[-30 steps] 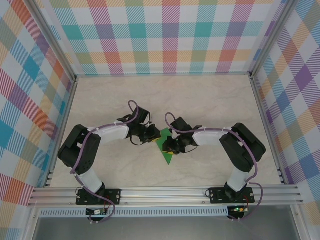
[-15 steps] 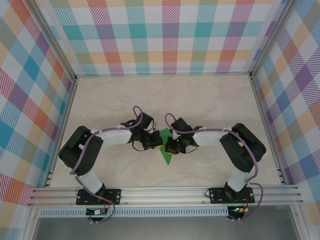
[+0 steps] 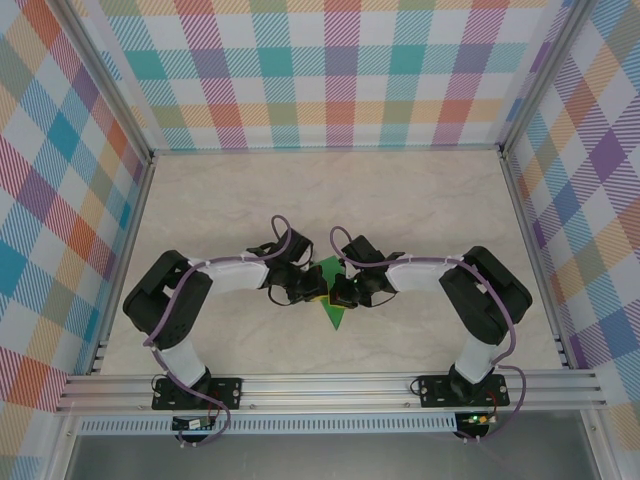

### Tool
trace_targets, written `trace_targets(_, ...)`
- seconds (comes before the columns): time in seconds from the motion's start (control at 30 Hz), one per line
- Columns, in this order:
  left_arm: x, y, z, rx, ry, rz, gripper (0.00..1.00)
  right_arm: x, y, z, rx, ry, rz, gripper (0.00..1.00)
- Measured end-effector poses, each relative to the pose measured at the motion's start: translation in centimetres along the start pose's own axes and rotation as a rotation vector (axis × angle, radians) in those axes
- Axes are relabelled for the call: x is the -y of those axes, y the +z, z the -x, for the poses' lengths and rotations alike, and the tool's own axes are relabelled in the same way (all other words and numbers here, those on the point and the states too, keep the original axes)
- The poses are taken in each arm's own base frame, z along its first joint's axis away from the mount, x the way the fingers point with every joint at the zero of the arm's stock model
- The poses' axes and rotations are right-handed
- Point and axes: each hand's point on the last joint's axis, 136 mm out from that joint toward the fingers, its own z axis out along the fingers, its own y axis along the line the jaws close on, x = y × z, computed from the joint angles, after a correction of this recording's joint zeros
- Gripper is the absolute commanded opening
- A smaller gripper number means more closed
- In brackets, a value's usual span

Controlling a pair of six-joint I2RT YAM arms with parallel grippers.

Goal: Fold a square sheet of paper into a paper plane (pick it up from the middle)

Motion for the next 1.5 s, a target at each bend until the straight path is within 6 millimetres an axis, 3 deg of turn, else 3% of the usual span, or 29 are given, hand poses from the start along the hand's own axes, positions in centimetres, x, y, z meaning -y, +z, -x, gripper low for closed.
trace_targets(0.63, -1.3, 1.0, -0.2, -0.016, 0.03, 0.073, 0.0, -0.1, -0.3, 0.1, 0.009, -0.002, 0.001, 0.0)
trace_targets(0.97, -1.4, 1.0, -0.3, -0.01, 0.072, 0.098, 0.0, -2.0, -3.1, 0.8, 0.078, -0.03, 0.06, 0.0)
trace_targets(1.5, -1.4, 1.0, -0.2, -0.004, 0.092, 0.117, 0.0, 1.9, -1.5, 1.2, 0.079, 0.046, -0.03, 0.0)
